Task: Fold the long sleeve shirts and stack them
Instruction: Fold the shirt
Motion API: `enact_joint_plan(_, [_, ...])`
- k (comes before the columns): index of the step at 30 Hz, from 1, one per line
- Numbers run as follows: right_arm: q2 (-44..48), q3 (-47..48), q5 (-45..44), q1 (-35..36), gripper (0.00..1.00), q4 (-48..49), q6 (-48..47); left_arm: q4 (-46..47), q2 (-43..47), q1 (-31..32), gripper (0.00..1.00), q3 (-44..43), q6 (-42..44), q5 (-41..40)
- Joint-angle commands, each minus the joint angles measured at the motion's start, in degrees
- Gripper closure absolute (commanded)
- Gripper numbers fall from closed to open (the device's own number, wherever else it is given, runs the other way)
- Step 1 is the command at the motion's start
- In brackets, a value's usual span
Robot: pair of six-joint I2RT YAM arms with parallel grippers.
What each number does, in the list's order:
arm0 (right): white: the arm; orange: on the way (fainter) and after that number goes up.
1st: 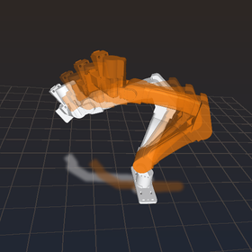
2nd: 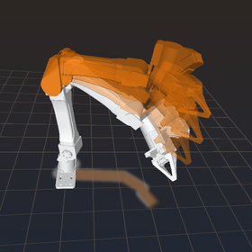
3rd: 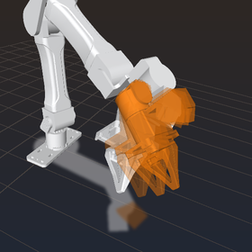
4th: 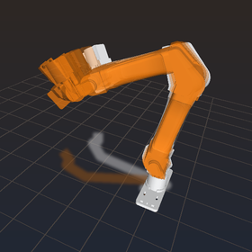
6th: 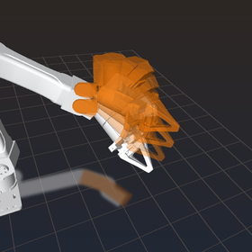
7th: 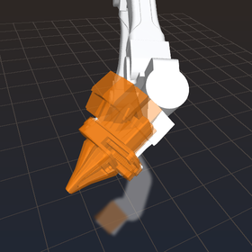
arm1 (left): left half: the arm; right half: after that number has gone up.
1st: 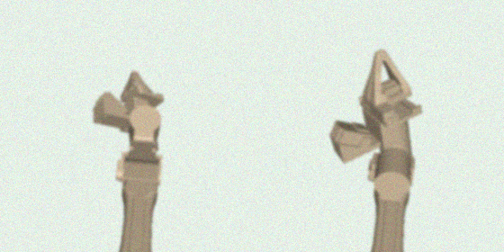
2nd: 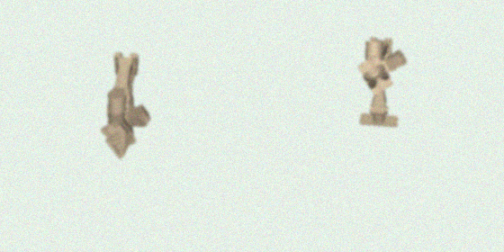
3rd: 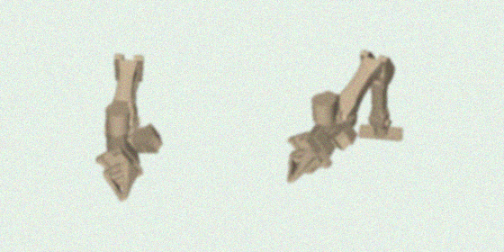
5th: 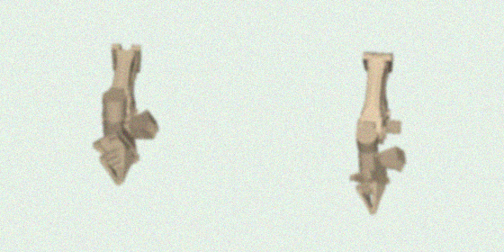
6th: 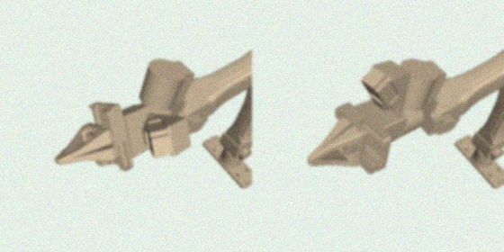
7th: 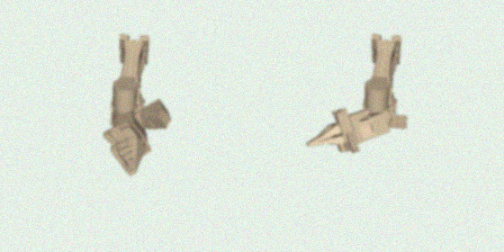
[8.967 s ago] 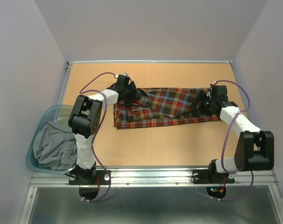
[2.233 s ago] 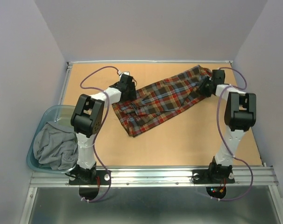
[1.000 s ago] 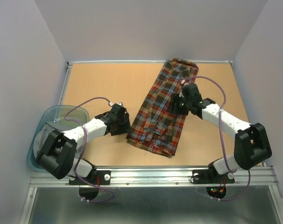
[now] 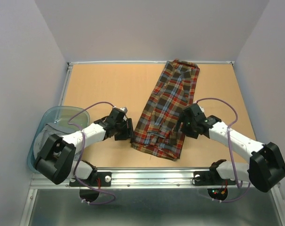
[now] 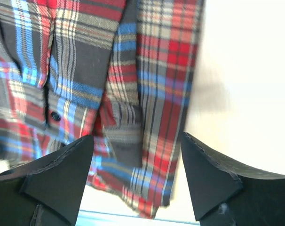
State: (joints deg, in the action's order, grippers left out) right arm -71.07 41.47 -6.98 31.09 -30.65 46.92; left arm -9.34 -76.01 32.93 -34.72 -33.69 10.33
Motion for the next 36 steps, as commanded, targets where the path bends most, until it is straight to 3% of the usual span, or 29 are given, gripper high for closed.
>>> enact_joint_plan(1, [4.09, -3.32, -0.23, -0.15, 0.2, -6.96, 7.13, -3.93, 0.95, -0.14, 0.34, 1.06, -0.5, 1.27])
enact_joint_plan(4, [5.5, -6.4, 4.94, -0.15, 0.23, -7.05, 9.5, -3.49, 0.6, -0.15, 0.34, 1.06, -0.58, 2.5])
enact_joint_plan(13, [6.74, -12.9, 9.61, -0.15, 0.33, -3.29, 12.32, -1.73, -1.86, -0.14, 0.35, 1.58, -0.41, 5.23])
enact_joint_plan(23, [6.21, -18.0, 17.26, -0.15, 0.41, 1.47, 12.24, -1.73, -4.49, -0.14, 0.49, 2.02, 0.2, 5.75])
enact_joint_plan(29, [4.62, -19.41, 19.11, -0.07, 0.5, 3.67, 11.97, -1.99, -5.03, -0.06, 0.67, 1.76, 0.65, 6.72])
enact_joint_plan(32, [4.97, -19.24, 19.55, -0.07, 0.74, 3.5, 11.36, -3.39, -4.24, -0.06, 0.88, 0.8, 1.08, 6.72])
enact_joint_plan(33, [5.58, -19.24, 19.9, -0.07, 0.91, 3.41, 11.36, -4.01, -3.89, -0.06, 0.97, 0.53, 1.26, 6.64])
enact_joint_plan(34, [6.89, -19.24, 20.08, 0.11, 0.97, 2.89, 11.44, -5.49, -3.45, -0.06, 1.0, -0.25, 1.61, 6.11])
enact_joint_plan(36, [8.22, -18.97, 20.87, 0.02, 0.99, 1.83, 11.36, -7.26, -2.04, -0.06, 1.0, -1.05, 2.14, 6.02])
